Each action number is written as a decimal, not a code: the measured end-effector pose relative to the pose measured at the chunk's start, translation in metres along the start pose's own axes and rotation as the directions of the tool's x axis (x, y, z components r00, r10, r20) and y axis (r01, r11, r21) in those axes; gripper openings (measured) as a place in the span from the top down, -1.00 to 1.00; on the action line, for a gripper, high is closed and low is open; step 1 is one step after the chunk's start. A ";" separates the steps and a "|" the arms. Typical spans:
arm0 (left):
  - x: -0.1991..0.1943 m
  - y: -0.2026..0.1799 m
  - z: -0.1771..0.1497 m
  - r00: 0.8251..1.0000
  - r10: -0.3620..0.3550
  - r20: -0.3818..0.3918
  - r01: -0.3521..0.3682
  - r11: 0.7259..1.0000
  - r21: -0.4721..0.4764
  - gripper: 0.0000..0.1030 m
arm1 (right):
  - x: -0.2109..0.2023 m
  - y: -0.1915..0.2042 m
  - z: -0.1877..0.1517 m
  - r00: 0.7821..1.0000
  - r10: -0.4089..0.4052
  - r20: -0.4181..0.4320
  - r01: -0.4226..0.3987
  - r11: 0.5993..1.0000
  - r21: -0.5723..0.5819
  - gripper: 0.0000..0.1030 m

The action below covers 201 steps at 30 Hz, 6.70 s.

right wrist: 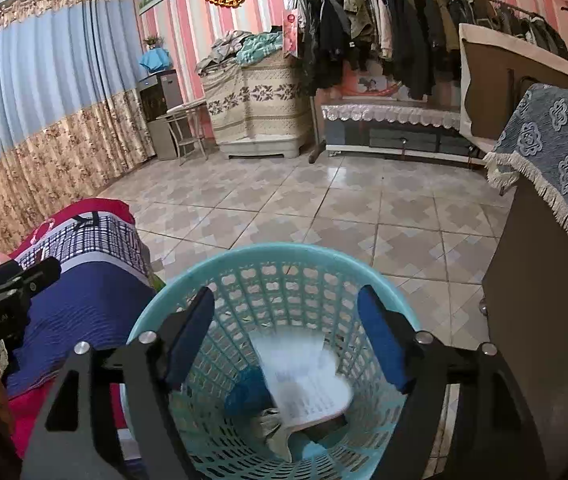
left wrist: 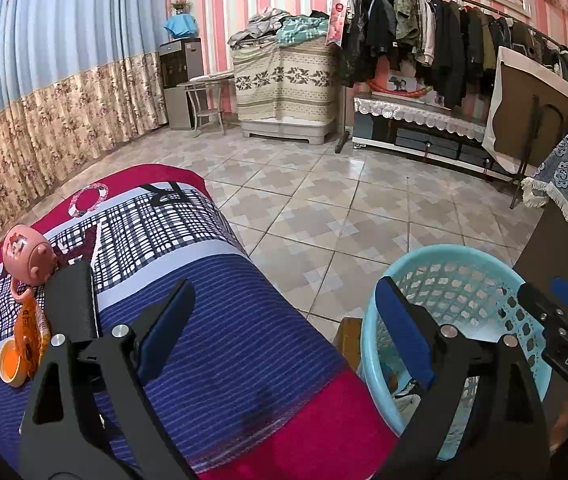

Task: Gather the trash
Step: 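Move both tools back over the bed toward the snack wrappers, then grasp the grey snack wrapper with the right tool while the left tool grasps the orange chip bag, then carry the grey wrapper and orange chip bag over the basket with both tools, then open the left tool then the right tool to drop both bags into the basket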

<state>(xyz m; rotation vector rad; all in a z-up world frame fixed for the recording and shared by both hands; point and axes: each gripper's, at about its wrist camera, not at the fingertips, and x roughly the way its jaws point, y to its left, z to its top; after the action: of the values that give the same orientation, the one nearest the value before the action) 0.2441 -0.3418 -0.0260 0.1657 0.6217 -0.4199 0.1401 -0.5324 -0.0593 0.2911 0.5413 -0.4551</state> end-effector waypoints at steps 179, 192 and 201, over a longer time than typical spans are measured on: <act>-0.087 0.113 -0.002 0.997 -0.030 0.074 0.032 0.999 -0.033 0.77 | -0.052 0.070 0.011 0.967 0.254 0.023 -0.246 0.953 -0.179 0.97; -0.041 -0.050 -0.007 0.979 -0.205 0.002 0.201 0.962 0.184 0.77 | -0.046 -0.028 0.018 0.998 0.045 0.043 -0.042 0.997 -0.061 0.97; -0.002 -0.090 -0.020 0.976 -0.210 -0.065 0.219 0.948 0.233 0.74 | -0.039 -0.048 0.016 1.000 -0.001 0.023 0.001 1.000 -0.002 0.97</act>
<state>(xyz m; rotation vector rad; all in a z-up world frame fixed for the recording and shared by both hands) 0.1936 -0.4170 -0.0431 0.3380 0.6292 -0.7047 0.0939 -0.5672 -0.0314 0.2829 0.5194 -0.4582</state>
